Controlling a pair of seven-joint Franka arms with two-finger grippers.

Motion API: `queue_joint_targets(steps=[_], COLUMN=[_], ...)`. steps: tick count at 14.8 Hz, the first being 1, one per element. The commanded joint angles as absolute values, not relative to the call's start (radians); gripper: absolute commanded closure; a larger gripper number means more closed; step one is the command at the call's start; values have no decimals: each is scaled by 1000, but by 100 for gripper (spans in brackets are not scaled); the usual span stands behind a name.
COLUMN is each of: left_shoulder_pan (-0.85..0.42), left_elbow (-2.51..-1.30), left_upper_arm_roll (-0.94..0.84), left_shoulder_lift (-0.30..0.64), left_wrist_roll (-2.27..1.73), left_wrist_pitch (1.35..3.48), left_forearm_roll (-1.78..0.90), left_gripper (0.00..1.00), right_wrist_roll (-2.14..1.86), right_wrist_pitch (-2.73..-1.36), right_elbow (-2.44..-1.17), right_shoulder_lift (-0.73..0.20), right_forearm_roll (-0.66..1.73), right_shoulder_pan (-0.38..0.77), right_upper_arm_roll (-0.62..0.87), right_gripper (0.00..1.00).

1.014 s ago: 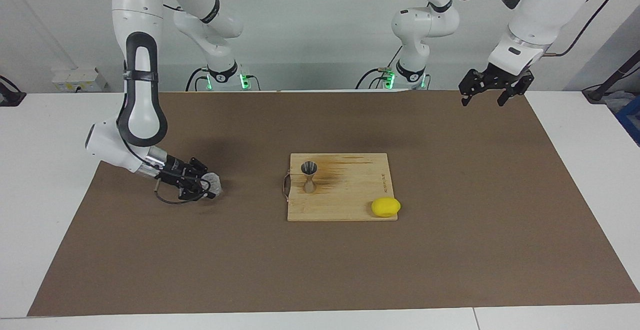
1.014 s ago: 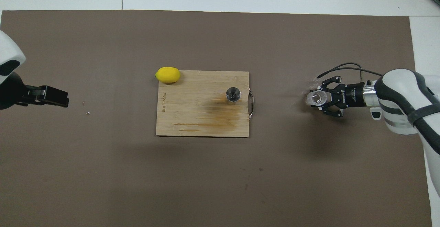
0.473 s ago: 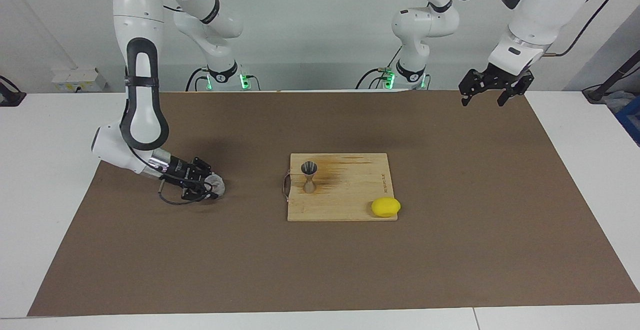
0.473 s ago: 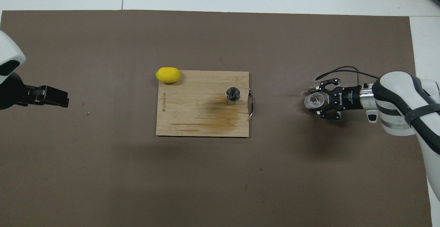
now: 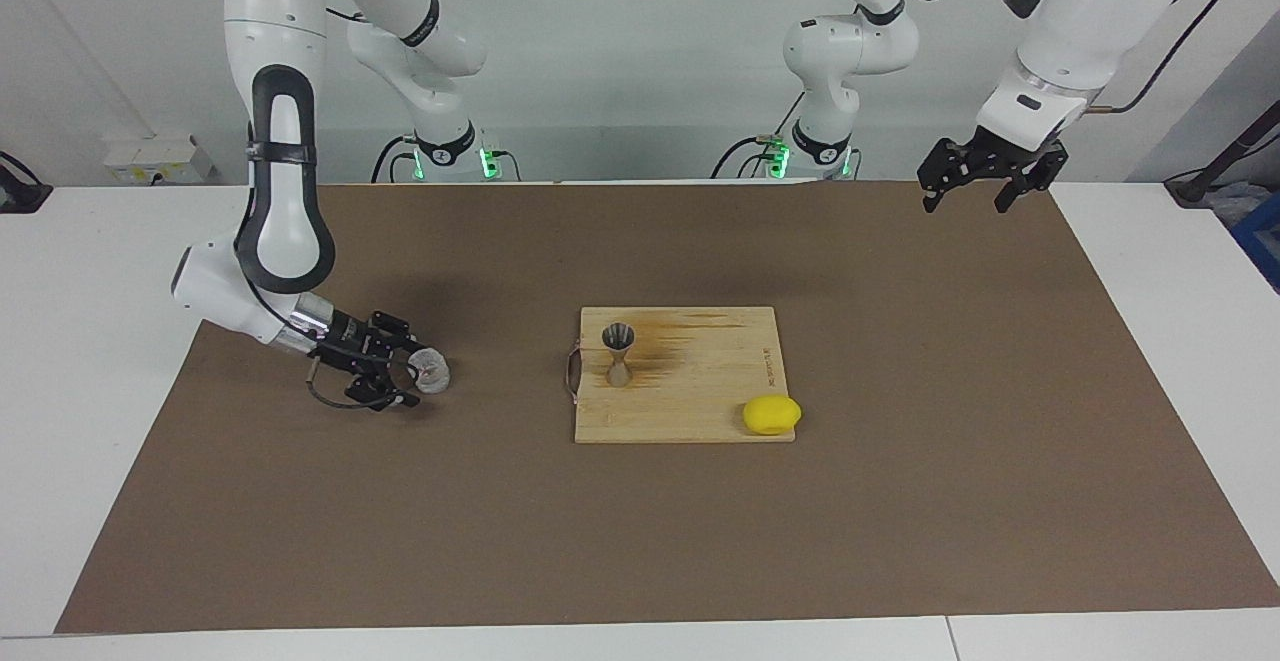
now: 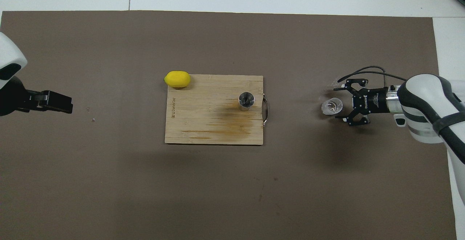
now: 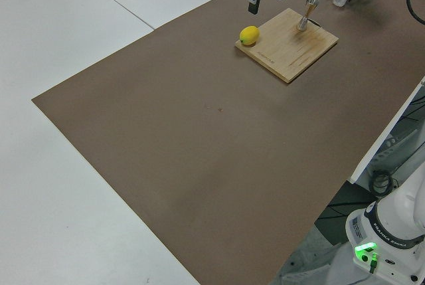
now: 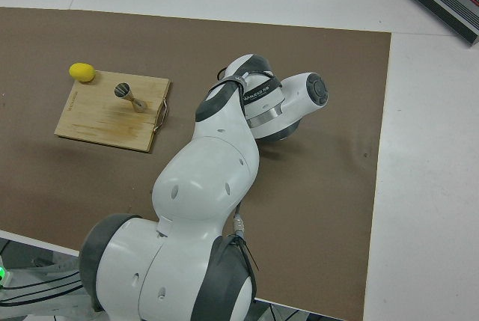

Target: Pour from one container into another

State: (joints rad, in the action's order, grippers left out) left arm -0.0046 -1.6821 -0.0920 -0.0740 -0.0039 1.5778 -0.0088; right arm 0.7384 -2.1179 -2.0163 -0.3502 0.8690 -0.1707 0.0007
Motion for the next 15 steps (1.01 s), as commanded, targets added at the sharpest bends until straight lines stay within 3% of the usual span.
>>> queue_joint_targets(steps=[1, 5, 9, 12, 15], left_shoulder_pan=[-8, -8, -8, -8, -8], left_elbow=[-1697, -1697, -1697, -1697, -1697], left_upper_arm_roll=[-87, -87, -87, -87, -87], left_shoulder_lift=[-95, -95, -95, -95, -95], left_wrist_roll=[-3, -3, -2, -2, -2], left_wrist_pitch=[1569, 1569, 1569, 1569, 1569], left_forearm_roll=[3, 3, 3, 3, 3], left_gripper=[0, 0, 0, 0, 0], right_wrist_roll=[716, 671, 386, 319, 307], right_wrist_pitch=[-2129, -2128, -2114, -2109, -2056], right_elbow=[-2028, -2020, -1997, -1997, -1985], right_shoulder_lift=[-293, -198, -169, -144, -83], right_forearm_roll=[793, 553, 450, 182, 92], right_shoulder_pan=[-189, -187, -149, -51, 1], right_upper_arm_roll=[6, 12, 14, 14, 12], right_gripper=[0, 0, 0, 0, 0])
